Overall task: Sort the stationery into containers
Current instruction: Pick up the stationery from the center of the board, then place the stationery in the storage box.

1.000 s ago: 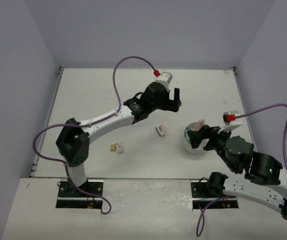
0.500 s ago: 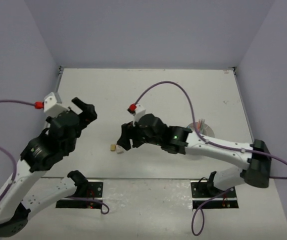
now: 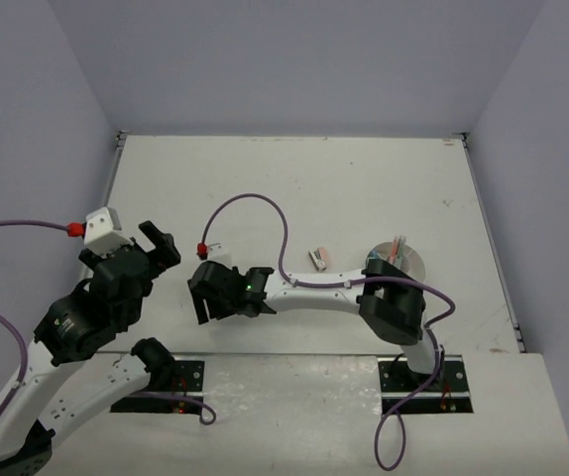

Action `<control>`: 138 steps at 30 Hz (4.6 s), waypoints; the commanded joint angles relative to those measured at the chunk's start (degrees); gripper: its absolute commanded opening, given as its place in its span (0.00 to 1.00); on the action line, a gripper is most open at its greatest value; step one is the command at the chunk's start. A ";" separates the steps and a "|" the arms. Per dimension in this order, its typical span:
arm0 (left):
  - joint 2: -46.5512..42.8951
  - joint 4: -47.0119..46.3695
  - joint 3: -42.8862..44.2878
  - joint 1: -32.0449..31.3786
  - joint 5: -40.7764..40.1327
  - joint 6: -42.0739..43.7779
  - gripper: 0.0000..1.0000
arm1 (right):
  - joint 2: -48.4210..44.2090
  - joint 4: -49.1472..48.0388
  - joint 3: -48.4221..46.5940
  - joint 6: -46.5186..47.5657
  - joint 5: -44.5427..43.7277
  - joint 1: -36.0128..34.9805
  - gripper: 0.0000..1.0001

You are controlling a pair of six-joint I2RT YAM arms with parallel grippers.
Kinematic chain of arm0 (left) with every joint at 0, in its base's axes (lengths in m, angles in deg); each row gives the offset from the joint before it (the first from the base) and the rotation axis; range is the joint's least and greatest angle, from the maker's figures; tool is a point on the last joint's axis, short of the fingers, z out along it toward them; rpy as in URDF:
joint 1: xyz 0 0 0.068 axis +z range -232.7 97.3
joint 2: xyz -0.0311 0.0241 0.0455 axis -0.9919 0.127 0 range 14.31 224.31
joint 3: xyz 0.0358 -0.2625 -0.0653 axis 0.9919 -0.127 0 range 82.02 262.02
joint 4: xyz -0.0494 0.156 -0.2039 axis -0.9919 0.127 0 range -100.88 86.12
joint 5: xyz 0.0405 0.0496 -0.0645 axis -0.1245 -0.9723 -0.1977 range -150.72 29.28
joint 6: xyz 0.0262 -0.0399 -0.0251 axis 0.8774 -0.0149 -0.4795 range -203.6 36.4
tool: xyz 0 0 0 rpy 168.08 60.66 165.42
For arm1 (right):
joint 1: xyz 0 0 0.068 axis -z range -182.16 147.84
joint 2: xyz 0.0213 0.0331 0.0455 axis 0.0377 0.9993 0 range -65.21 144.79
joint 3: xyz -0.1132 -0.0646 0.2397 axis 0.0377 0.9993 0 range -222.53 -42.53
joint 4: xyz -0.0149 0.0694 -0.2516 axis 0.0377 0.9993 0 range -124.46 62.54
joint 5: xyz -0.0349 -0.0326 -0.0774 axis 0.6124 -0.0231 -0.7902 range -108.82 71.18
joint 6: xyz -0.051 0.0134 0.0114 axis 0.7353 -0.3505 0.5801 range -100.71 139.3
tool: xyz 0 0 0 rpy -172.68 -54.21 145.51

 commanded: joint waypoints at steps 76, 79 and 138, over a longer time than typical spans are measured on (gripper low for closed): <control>36.08 -68.07 -5.40 -11.58 68.62 -6.98 0.89 | -88.05 -8.75 54.42 31.85 -22.13 0.03 0.04; 37.31 -69.24 -4.74 -11.68 68.73 -7.16 0.86 | -87.76 -7.84 54.16 31.60 -22.12 0.03 0.04; 44.40 -70.41 -2.64 -14.67 74.41 -5.29 0.02 | -87.09 -9.02 51.75 33.69 -25.87 0.07 0.04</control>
